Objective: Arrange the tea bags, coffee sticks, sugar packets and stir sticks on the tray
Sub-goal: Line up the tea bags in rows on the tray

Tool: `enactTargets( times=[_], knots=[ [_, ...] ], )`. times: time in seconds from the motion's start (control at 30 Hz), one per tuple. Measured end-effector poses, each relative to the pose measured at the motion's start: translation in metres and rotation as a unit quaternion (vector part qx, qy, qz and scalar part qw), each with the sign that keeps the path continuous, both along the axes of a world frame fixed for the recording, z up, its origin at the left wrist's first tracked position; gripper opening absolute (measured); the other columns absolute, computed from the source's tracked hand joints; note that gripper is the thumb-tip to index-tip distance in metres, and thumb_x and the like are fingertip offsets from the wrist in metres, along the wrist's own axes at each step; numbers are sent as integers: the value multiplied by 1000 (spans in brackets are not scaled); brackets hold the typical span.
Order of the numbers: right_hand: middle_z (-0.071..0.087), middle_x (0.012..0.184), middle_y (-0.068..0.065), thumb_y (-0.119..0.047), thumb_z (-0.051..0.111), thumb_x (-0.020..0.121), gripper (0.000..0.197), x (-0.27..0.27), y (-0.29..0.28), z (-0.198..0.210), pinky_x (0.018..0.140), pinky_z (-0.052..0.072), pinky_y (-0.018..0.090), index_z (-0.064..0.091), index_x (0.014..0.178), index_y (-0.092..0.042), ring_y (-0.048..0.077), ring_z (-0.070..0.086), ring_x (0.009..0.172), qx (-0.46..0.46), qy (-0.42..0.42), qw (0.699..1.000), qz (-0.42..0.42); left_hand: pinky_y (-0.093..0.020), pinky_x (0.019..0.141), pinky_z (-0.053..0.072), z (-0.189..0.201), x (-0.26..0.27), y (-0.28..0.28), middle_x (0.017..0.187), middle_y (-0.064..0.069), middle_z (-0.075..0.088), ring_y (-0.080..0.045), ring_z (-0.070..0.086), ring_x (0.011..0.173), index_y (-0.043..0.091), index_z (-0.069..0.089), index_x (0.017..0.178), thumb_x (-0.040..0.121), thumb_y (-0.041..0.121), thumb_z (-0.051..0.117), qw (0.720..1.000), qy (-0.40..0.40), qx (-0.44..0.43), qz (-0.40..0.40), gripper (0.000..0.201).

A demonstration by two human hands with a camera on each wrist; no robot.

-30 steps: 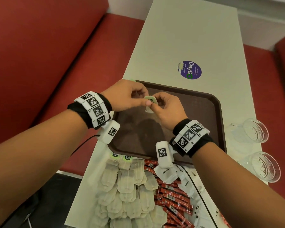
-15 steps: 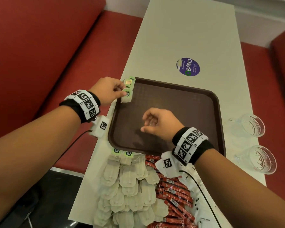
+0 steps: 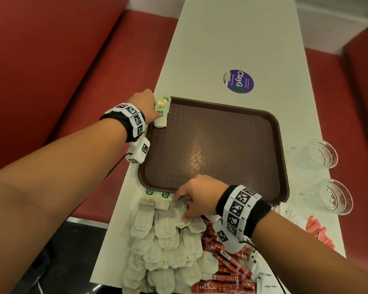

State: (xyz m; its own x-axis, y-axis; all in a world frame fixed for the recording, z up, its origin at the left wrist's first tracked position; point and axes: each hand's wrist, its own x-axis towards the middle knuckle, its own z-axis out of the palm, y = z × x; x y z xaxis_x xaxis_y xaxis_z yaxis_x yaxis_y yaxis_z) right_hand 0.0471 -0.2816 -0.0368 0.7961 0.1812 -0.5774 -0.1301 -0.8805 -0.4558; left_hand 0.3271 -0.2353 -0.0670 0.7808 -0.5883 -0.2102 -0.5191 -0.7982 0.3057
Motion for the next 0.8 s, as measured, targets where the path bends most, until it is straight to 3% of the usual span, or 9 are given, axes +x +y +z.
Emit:
enactTargets(
  times=[0.13,0.27,0.33,0.43,0.5,0.57,0.7,0.8],
  knots=[
    [56,80,-16,-42,80,78,55,4,5,0,82,53,31,64,129,-31,11,52,79,-26,3,999,23,-37,71,46,0,-14,-17,111,-13,60,-37,62,99,7,44,122,85,47,69,998,-21,47,-22,60],
    [71,112,-8,-39,75,83,45,5,7,-5,88,54,34,66,126,-32,14,63,93,-42,-10,998,34,-36,67,42,3,-24,-22,115,-17,62,-33,56,86,5,49,122,88,38,67,991,-23,113,-69,50],
    [71,116,-8,-37,71,85,40,5,8,-6,91,54,36,68,124,-32,17,65,101,-47,-12,998,34,-36,67,42,9,-28,-19,114,-16,62,-31,54,84,6,50,122,89,40,66,991,-18,112,-66,50],
    [72,115,-9,-33,66,87,35,4,9,-7,90,54,36,70,121,-32,18,65,102,-57,-28,997,36,-37,75,48,27,-37,-4,111,-11,62,-31,60,96,11,52,121,89,49,64,995,4,61,-74,52],
    [72,112,-9,-31,63,87,31,3,10,-9,87,54,34,71,117,-32,19,66,99,-63,-36,997,31,-37,82,51,41,-48,15,102,-2,63,-25,61,94,20,56,111,89,49,65,995,36,-2,-88,38],
    [72,109,-8,-29,61,87,27,1,11,-11,85,55,34,73,112,-31,19,66,97,-62,-41,997,16,-33,80,51,55,-66,40,92,5,65,-16,62,86,28,59,96,88,48,66,990,68,-50,-115,23],
    [69,100,-4,-22,56,87,19,-2,9,-8,80,53,35,73,97,-24,21,62,89,-50,-63,997,1,-19,65,39,70,-108,93,82,14,64,0,56,74,32,66,86,89,43,68,974,113,-31,-193,11],
    [53,86,-8,-17,56,86,7,-6,4,-2,69,40,28,60,82,-19,13,48,73,-29,-84,996,-30,-18,65,40,63,-136,125,84,17,63,5,55,73,34,69,89,87,41,71,957,153,-5,-248,7]
  ],
)
